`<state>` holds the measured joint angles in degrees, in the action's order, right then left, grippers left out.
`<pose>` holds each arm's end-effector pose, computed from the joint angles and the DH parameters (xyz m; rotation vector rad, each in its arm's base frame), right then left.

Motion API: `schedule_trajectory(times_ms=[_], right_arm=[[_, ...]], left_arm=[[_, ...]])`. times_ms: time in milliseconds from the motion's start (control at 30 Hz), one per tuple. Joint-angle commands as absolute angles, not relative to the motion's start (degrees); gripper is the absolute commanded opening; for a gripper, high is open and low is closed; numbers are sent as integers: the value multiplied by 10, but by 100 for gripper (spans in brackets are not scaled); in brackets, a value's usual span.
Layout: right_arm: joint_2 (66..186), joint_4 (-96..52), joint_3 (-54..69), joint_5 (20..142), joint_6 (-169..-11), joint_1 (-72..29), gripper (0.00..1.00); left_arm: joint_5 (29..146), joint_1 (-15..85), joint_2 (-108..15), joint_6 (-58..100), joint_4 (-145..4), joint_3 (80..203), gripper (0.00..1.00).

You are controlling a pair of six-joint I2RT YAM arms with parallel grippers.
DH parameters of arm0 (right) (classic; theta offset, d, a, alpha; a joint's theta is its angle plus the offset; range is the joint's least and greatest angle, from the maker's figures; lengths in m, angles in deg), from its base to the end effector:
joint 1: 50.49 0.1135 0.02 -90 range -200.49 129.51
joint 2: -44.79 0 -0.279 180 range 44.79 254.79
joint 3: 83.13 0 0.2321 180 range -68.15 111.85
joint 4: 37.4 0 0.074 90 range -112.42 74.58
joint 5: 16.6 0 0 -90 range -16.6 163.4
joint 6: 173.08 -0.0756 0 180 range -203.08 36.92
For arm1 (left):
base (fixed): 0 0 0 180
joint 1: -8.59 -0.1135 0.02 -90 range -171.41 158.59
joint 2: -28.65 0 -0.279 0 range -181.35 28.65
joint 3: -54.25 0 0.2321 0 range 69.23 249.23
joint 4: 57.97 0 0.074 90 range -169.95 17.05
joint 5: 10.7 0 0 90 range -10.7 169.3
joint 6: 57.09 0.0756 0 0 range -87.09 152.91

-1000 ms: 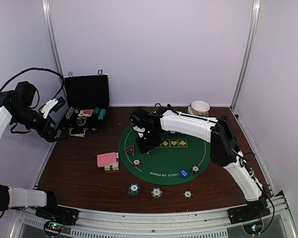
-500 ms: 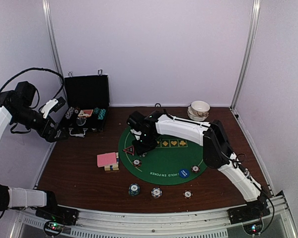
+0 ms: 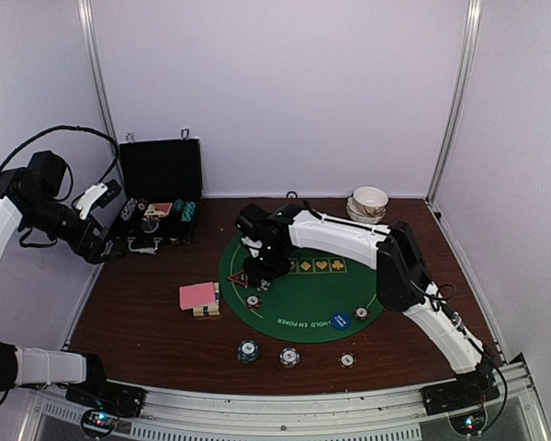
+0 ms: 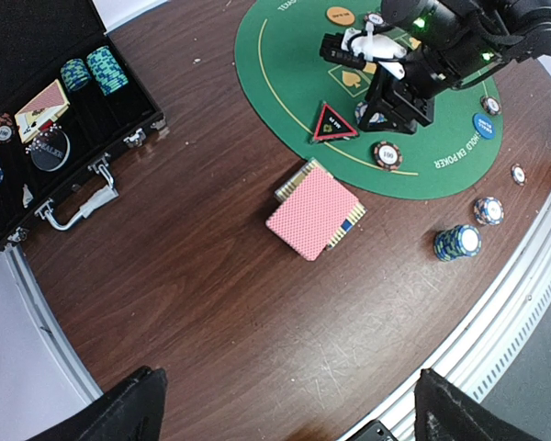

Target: Distribute texas hold em gaming equipment

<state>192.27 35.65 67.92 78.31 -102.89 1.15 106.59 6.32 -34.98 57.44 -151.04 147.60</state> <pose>0.3296 0.4269 0.1381 -0.8093 2.7568 0.4036 0.1622 -0.0283 0.3523 0.6353 2.4708 -0.4617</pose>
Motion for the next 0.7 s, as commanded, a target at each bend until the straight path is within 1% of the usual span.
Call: schedule_trajectory(times_ms=[0, 67, 167, 300, 400, 533, 667], right_arm=[[1847, 368, 686, 783, -1024, 9, 56], [1812, 369, 664, 779, -1020, 14, 56], [1754, 357, 597, 771, -1011, 31, 59], [1667, 325, 451, 768, -1002, 65, 69], [1613, 307, 354, 775, -999, 98, 74], [1568, 298, 262, 790, -998, 146, 80], [1553, 284, 208, 810, -1000, 184, 87]], left_arm=[[1075, 59, -341, 577, -1501, 1477, 98], [1074, 59, -341, 576, -1501, 1478, 98], [1073, 59, -339, 576, -1502, 1478, 98], [1072, 59, -337, 576, -1502, 1478, 98], [1072, 59, -337, 576, -1501, 1479, 98], [1071, 60, -337, 577, -1501, 1480, 97], [1071, 59, -337, 575, -1503, 1481, 98]])
